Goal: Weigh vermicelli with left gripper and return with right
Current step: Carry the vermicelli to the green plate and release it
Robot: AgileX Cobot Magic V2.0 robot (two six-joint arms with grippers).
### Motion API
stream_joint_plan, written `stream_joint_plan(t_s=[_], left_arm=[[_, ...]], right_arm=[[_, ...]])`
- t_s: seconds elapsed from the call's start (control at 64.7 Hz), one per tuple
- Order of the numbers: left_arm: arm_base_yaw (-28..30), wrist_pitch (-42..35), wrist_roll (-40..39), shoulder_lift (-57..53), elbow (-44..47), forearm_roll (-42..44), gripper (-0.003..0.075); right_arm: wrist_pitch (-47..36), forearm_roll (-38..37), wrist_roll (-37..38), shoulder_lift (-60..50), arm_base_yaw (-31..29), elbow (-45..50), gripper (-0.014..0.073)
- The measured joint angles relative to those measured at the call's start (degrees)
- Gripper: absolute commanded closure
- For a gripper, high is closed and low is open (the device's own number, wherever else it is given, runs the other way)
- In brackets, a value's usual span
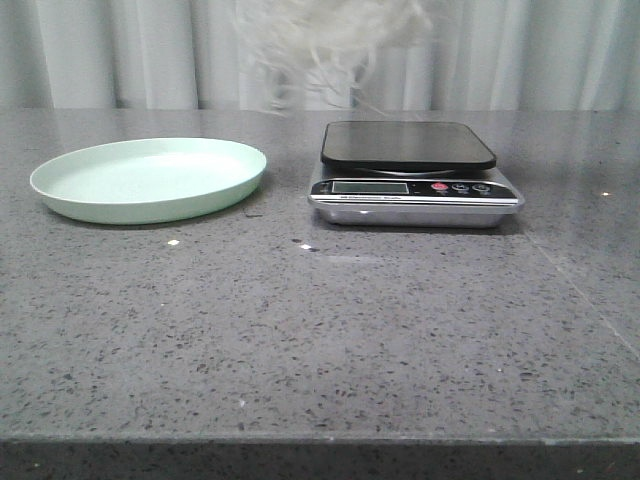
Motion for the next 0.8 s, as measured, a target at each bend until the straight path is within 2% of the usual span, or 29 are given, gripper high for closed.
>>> stream_joint_plan(t_s=[0.232, 0.402, 0.495, 0.603, 0.68, 0.742, 0.804], left_arm=[[0.0, 0.0, 0.0, 0.0, 0.0, 0.0, 0.0594], [0.0, 0.0, 0.0, 0.0, 0.0, 0.0, 0.0594], [0.0, 0.0, 0.0, 0.0, 0.0, 0.0, 0.0594], [0.0, 0.0, 0.0, 0.0, 0.0, 0.0, 0.0594], [0.0, 0.0, 0.0, 0.0, 0.0, 0.0, 0.0594], [0.0, 0.0, 0.0, 0.0, 0.0, 0.0, 0.0594], [0.0, 0.0, 0.0, 0.0, 0.0, 0.0, 0.0594]], right_arm=[[-6.84, 1.66, 0.0, 3.21, 8.15, -0.68, 0.0433], [-10.44, 3.11, 0.0, 10.05, 10.85, -0.68, 0.041], [-10.43, 3.11, 0.0, 13.54, 10.85, -0.68, 0.0326], [-9.92, 3.11, 0.0, 16.04, 10.85, -0.68, 0.0133], [-9.92, 3.37, 0.0, 16.54, 10.85, -0.68, 0.0037], [-9.92, 3.61, 0.0, 16.54, 10.85, -0.68, -0.0006], [-10.04, 3.61, 0.0, 16.42, 10.85, -0.83, -0.0004]])
